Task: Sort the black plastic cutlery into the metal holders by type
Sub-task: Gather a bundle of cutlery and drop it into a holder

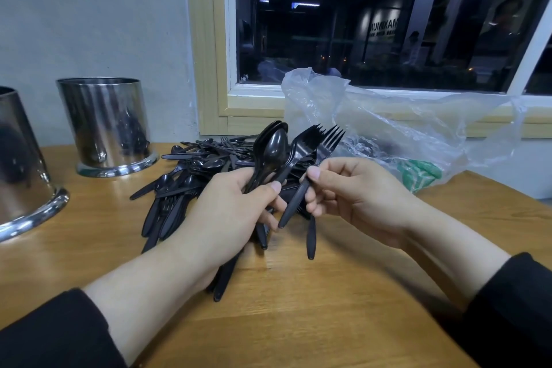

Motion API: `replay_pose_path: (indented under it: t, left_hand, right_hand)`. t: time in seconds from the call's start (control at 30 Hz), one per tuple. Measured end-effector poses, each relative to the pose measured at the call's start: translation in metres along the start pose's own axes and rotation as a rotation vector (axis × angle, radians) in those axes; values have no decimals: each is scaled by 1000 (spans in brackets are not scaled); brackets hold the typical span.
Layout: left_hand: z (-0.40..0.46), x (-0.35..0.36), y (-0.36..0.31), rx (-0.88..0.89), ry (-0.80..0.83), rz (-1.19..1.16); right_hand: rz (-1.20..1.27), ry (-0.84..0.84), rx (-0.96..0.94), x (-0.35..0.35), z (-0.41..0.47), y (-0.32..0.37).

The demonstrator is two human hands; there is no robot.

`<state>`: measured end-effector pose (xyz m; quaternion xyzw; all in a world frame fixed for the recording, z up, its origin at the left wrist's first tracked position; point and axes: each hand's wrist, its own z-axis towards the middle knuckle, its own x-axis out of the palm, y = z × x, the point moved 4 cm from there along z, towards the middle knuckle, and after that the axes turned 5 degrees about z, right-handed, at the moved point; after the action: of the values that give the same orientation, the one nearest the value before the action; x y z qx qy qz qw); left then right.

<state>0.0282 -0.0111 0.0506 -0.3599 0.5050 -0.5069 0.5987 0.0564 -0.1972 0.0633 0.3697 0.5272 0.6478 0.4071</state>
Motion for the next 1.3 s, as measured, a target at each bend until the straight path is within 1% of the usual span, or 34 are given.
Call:
replay_pose_path:
  t: [0.1, 0.3, 0.47, 0.57, 0.67, 0.73, 0.77, 0.83, 0.87, 0.9, 0.93, 1.0, 1.07, 1.2, 1.3]
  left_hand:
    - [-3, 4, -3, 14, 28, -22]
    - [-1, 2, -2, 5, -35, -62]
    - [-5, 7, -4, 9, 30, -26]
    - [-3, 10, -3, 23, 72, 26]
    - [-3, 11, -4, 15, 80, 97]
    - [-5, 10, -5, 11, 65, 148]
    - [-5, 9, -5, 12, 53, 152]
    - [-3, 5, -5, 1, 16, 145]
    - [-2, 3, -5, -9, -1, 135]
    - [-2, 1, -4, -20, -16, 123]
    - [-2, 0, -4, -28, -26, 110]
    - [-2, -1, -4, -32, -32, 106]
    - [-3, -1, -4, -24, -31, 121]
    - [-2, 0, -5, -18, -26, 121]
    - [-2, 0, -5, -11, -25, 128]
  right_hand:
    - [-14, 4, -14, 2, -1, 2]
    - [-35, -27, -79, 4, -1, 4]
    - [-168, -16, -89, 8, -2, 2]
    - [-238, -53, -105, 7, -1, 1]
    - [-335, -82, -119, 5, -1, 5]
    - [-400, -150, -131, -1, -2, 12]
    - [-467, -216, -141, -7, -2, 16]
    - [-653, -371, -144, -31, -2, 21]
    - [-754, -422, -125, -43, -1, 22]
    - [-859, -435, -91, -55, 1, 21]
    - [-965, -404, -34, -63, 2, 17]
    - [-1140, -249, 132, -68, 4, 3]
    - [-1254, -142, 202, -67, 9, -10]
    - [-1348, -145, 138, -60, 18, -20]
    - [-1350, -179, 81, -56, 20, -21]
